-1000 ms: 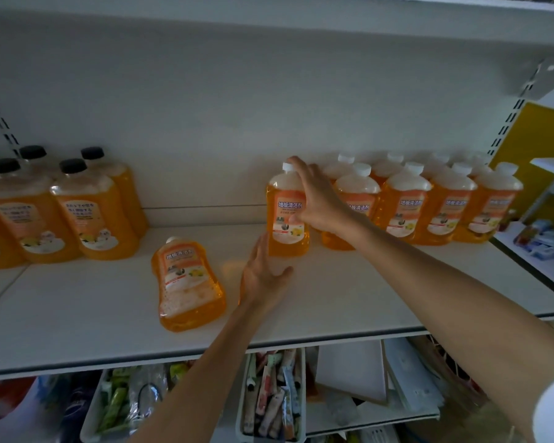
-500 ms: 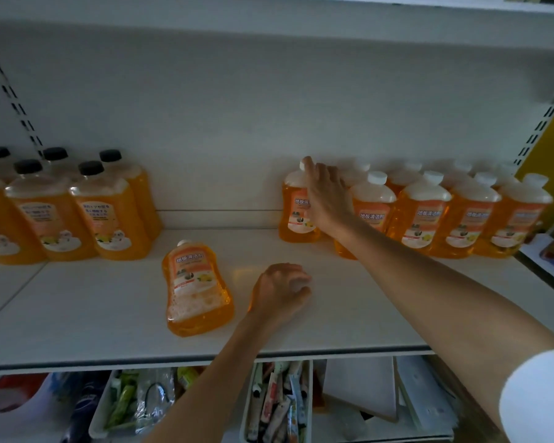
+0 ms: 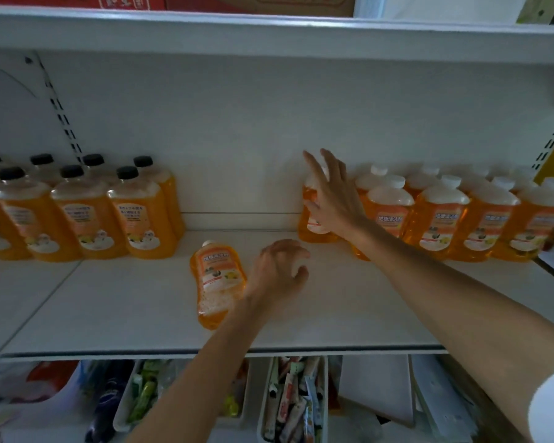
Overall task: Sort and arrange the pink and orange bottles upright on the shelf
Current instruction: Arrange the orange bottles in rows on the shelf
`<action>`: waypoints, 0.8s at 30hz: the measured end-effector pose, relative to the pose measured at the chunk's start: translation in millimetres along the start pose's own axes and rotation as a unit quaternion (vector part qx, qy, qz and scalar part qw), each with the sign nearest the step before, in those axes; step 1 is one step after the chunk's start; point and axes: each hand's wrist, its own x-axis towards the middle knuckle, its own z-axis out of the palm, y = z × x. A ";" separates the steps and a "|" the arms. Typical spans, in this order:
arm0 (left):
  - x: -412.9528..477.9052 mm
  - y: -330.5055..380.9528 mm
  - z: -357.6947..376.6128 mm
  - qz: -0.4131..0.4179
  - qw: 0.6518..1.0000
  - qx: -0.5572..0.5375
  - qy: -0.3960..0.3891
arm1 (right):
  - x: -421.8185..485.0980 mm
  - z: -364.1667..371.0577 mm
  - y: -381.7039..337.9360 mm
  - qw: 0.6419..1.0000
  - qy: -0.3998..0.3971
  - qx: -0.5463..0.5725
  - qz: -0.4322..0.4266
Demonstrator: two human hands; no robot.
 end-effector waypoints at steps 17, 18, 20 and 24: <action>-69.0 -93.4 -62.6 -0.332 0.927 -0.169 0.039 | -15.3 49.8 -93.3 0.968 -0.165 0.190 0.003; -70.1 -92.5 -60.9 -0.334 0.924 -0.184 0.029 | -15.9 51.5 -97.8 0.964 -0.176 0.197 0.013; -71.6 -90.5 -56.7 -0.333 0.924 -0.187 0.026 | -18.0 54.6 -105.9 0.953 -0.207 0.216 0.035; -69.6 -89.8 -47.7 -0.349 0.920 -0.175 0.046 | -28.5 61.0 -112.2 0.897 -0.316 0.297 0.080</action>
